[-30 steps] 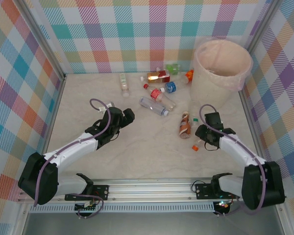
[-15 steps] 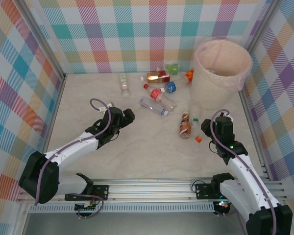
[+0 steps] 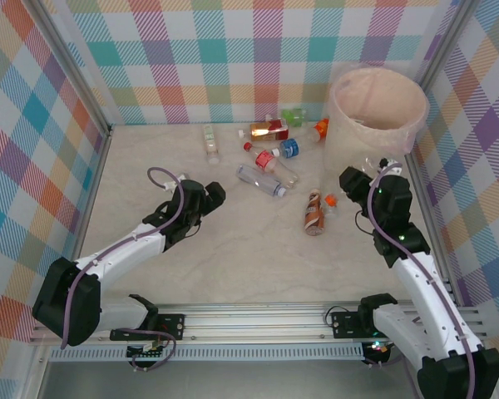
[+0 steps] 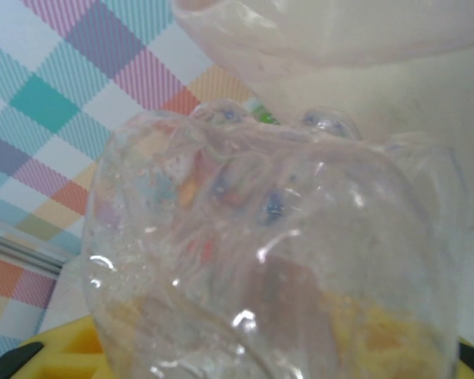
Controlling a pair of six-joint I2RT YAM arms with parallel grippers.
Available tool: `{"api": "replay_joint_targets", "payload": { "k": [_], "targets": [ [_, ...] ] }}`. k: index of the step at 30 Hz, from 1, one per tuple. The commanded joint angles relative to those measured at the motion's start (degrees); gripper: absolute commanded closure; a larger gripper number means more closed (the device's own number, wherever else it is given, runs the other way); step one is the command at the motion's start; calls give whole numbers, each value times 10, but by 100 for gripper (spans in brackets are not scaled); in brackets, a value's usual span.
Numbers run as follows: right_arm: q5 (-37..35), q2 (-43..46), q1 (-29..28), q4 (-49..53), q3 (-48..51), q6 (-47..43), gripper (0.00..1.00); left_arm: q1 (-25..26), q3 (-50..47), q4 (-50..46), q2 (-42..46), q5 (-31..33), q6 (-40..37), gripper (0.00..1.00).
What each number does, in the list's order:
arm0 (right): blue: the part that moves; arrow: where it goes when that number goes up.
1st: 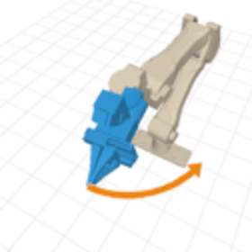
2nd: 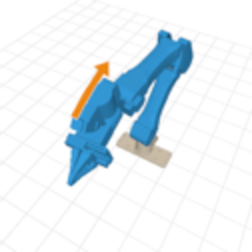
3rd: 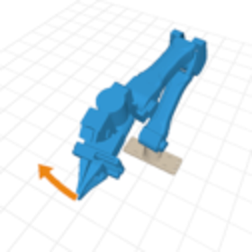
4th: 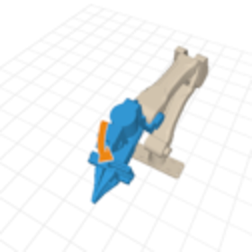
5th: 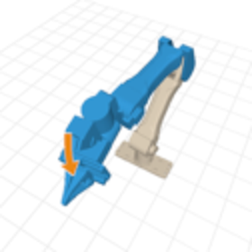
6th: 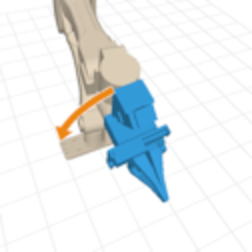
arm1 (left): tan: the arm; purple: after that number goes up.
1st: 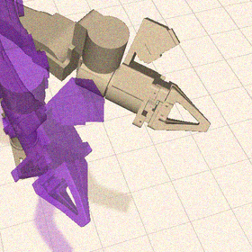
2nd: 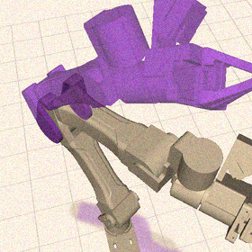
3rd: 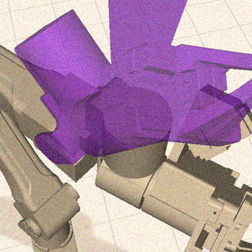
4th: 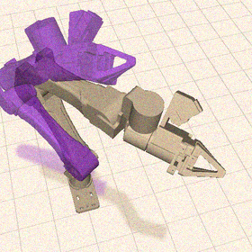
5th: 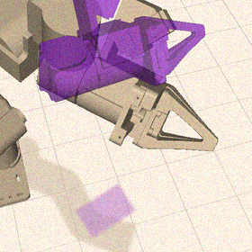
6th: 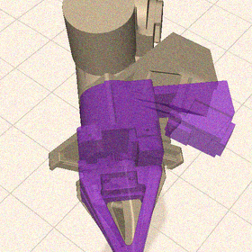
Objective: Put the plastic bottles in the bin
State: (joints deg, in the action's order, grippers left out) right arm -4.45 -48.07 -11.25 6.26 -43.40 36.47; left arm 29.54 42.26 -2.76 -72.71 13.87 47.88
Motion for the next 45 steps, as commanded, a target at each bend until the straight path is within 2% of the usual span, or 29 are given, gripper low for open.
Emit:
{"api": "replay_joint_targets", "payload": {
  "k": [1,12,19,26,37,41,45],
  "targets": [
    [40,-20,-2,-59,-44,-4,62,-10,6,8,-2,-8,14,0],
    [56,-119,-2,-95,-184,-55,62,-11,3,-8,12,1,16,0],
    [19,-190,5,-64,-284,-122,63,-12,-5,-10,24,8,17,0],
    [-15,-261,47,-9,-391,-162,64,-14,-15,-18,45,17,17,0],
    [-19,-370,141,35,-510,-203,62,-19,-32,-24,72,27,22,0],
    [-51,-423,168,100,-565,-229,61,-20,-36,-33,86,37,22,0],
    [-49,-461,194,134,-591,-237,59,-21,-48,-33,104,49,27,0]
  ]
}}
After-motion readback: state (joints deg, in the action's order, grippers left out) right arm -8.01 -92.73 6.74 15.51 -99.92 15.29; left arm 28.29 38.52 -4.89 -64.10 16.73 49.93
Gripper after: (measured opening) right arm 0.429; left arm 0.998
